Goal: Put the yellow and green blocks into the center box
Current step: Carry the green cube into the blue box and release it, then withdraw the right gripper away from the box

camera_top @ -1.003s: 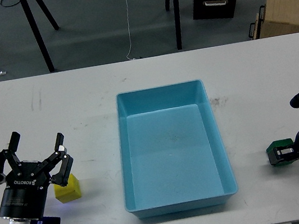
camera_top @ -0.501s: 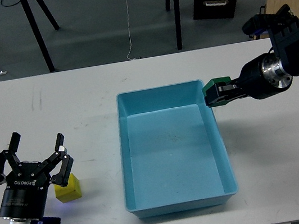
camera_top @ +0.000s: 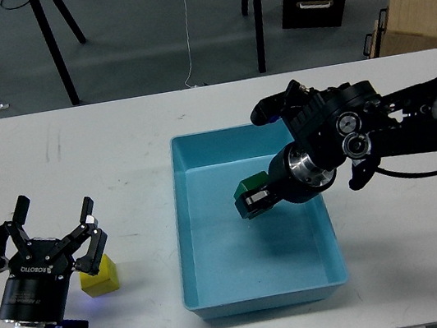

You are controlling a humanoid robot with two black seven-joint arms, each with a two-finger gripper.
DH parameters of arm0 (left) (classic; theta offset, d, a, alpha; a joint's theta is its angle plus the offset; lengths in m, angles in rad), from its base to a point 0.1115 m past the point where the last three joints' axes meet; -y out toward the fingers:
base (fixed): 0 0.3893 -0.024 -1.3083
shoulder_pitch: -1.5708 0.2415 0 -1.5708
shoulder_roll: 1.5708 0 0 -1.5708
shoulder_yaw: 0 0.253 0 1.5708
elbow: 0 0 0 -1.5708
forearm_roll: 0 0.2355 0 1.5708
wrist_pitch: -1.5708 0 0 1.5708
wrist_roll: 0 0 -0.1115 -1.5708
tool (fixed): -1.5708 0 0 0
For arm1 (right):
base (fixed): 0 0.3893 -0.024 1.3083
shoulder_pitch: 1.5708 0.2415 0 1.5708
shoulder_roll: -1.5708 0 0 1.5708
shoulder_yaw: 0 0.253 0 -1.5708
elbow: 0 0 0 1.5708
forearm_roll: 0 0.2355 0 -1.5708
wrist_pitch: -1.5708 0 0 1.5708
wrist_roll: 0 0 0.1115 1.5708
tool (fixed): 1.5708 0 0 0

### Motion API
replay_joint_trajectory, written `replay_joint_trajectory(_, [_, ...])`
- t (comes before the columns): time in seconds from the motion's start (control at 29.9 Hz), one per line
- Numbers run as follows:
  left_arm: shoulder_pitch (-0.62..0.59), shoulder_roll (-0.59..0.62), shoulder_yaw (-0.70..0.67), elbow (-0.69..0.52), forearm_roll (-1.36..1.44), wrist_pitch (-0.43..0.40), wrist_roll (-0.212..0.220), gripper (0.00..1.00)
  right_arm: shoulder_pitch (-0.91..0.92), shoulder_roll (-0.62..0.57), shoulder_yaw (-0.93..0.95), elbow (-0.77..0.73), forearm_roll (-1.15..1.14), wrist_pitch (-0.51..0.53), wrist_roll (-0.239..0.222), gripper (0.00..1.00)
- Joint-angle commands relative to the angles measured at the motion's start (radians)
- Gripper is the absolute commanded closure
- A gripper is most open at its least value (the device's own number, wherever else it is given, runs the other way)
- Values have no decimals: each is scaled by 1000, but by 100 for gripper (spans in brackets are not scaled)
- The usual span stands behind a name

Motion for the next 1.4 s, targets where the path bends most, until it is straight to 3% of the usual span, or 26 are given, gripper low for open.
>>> replay_joint_trajectory(0.0, [-1, 0, -1, -1, 0, 0, 0, 0, -5, 94, -19, -56, -2, -6, 0, 59])
replay_joint_trajectory(0.03, [-1, 0, -1, -1, 0, 0, 0, 0, -6, 114, -27, -69, -2, -16, 0, 49])
replay_joint_trajectory(0.07, [1, 0, -1, -1, 0, 0, 0, 0, -6, 132, -41, -78, -2, -23, 0, 31])
replay_joint_trajectory(0.1, [1, 0, -1, -1, 0, 0, 0, 0, -6, 152, -64, -89, -2, -30, 0, 2])
replay_joint_trajectory(0.33, [1, 0, -1, -1, 0, -1, 0, 0, -3, 152, -76, -89, 1, -35, 0, 2])
replay_joint_trajectory(0.47, [-1, 0, 1, -1, 0, 0, 0, 0, 11, 70, -15, -96, 9, -35, 0, 2])
replay_joint_trajectory(0.57, [-2, 0, 1, -1, 0, 0, 0, 0, 15, -33, 154, -133, 47, -36, 0, 2])
replay_joint_trajectory(0.8, [-18, 0, 2, -1, 1, 5, 2, 0, 0, -257, 388, -193, 507, -46, 0, 2])
replay_joint_trajectory(0.94, [-25, 0, 13, -1, 1, 2, 3, 0, -113, -372, 555, -257, 734, -44, 1, 2])
replay_joint_trajectory(1.14, [-36, 0, 16, -1, 1, 2, 8, 0, -420, -460, 933, -310, 1033, 9, 145, 1])
replay_joint_trajectory(1.24, [-50, 0, 16, 1, 1, 5, 8, 0, -566, -463, 1095, -380, 1127, 67, 179, 1])
replay_joint_trajectory(1.37, [-62, 0, 16, 1, 3, 8, 8, 0, -747, -457, 1275, -396, 1257, 67, 185, 1])
